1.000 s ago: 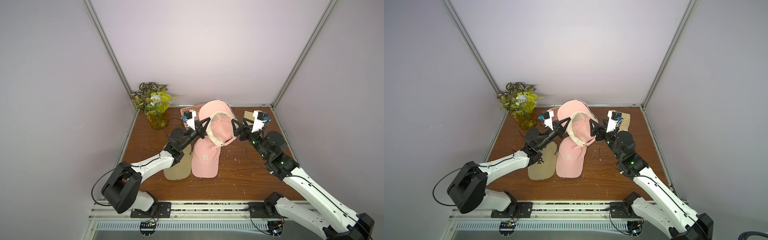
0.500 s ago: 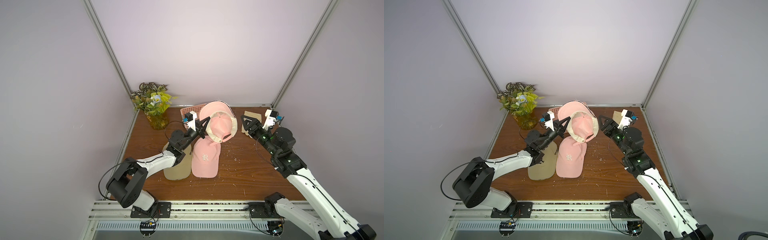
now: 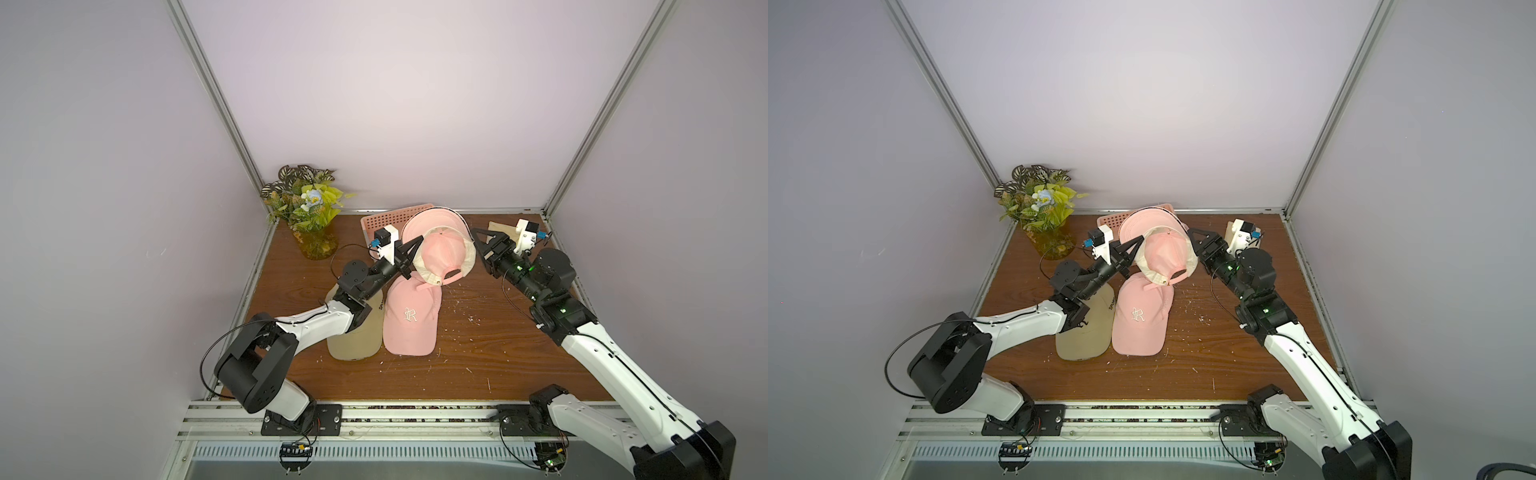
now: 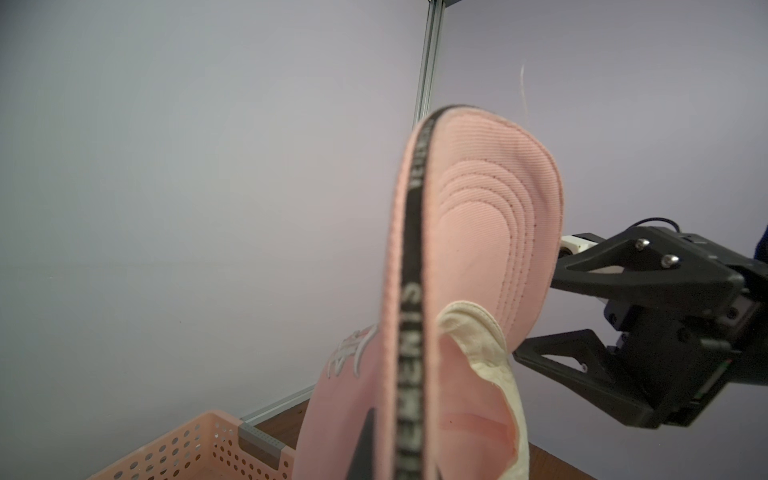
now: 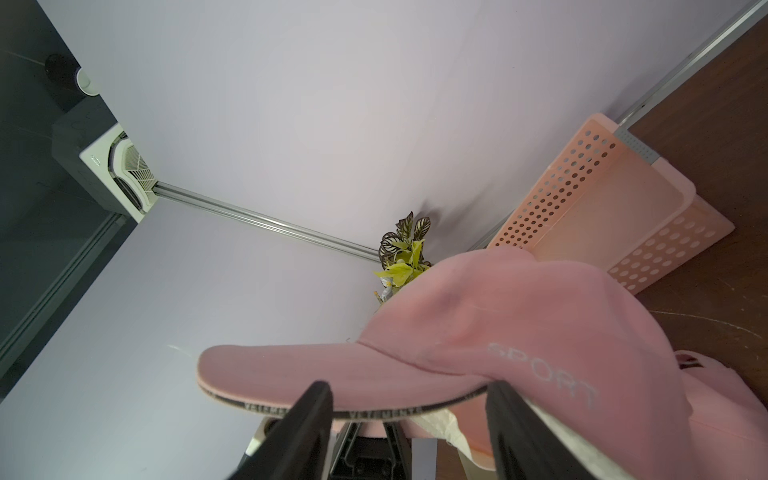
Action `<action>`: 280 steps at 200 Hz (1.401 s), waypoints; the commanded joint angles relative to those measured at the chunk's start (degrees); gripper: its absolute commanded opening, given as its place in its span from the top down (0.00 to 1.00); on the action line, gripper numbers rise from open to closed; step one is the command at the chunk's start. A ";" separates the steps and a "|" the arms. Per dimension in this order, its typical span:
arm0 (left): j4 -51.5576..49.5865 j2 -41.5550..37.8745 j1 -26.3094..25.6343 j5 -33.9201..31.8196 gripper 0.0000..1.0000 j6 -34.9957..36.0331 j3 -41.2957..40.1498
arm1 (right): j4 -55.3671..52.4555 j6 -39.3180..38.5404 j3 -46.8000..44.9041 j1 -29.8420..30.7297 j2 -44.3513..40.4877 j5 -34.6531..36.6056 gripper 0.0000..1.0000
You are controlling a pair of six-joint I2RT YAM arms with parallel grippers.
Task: Turn the baseball cap inside out
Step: Place the baseball cap at the center of the board.
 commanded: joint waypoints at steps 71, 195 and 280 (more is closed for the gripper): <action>4.22 0.34 -0.55 0.43 0.97 4.02 0.73 | 8.55 6.24 -3.10 0.42 0.86 -0.25 0.33; 15.56 0.81 -3.02 9.44 0.94 6.33 -2.07 | 12.80 8.13 -3.99 0.49 3.60 0.74 0.48; 15.86 0.76 -3.58 11.68 0.77 8.83 -3.10 | 12.83 7.09 -4.57 0.56 3.23 2.35 0.97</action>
